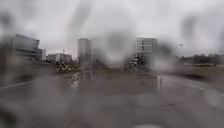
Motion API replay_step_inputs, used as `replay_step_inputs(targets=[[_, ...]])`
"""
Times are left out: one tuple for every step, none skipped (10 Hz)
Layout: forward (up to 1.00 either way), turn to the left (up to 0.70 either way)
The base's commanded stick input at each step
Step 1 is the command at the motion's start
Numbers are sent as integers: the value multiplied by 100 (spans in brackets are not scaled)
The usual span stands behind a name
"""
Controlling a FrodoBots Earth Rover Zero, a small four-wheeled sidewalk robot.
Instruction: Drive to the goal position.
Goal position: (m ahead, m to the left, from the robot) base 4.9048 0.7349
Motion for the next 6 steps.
replay_step_inputs(targets=[[7,0],[7,0],[7,0],[7,0],[7,0],[7,0]])
